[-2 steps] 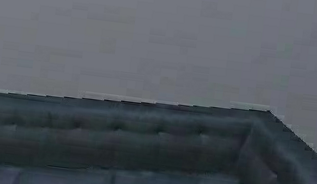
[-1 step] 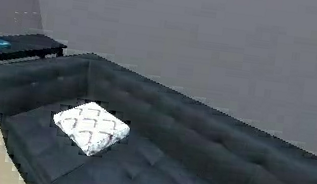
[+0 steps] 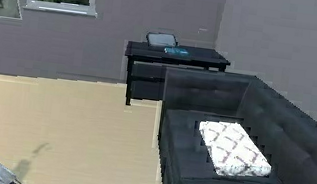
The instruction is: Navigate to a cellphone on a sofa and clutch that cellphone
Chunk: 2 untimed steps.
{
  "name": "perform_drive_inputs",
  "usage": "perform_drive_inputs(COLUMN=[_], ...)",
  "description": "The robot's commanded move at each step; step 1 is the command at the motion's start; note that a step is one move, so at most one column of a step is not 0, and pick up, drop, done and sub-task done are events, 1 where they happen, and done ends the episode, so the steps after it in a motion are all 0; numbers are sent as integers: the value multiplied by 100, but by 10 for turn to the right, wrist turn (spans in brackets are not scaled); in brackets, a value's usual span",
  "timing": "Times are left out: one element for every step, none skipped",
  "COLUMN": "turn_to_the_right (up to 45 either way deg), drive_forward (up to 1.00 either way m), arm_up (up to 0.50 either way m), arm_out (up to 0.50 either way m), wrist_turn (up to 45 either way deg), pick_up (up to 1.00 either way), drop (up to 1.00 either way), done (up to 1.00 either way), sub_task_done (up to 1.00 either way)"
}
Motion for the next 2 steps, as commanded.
perform_drive_inputs(turn_to_the_right=[-210,0], drive_forward=[0,0], arm_up=[0,50], arm_out=[0,0], wrist_turn=[0,0], pick_up=[0,0], drop=[0,0], done=[0,0], sub_task_done=[0,0])
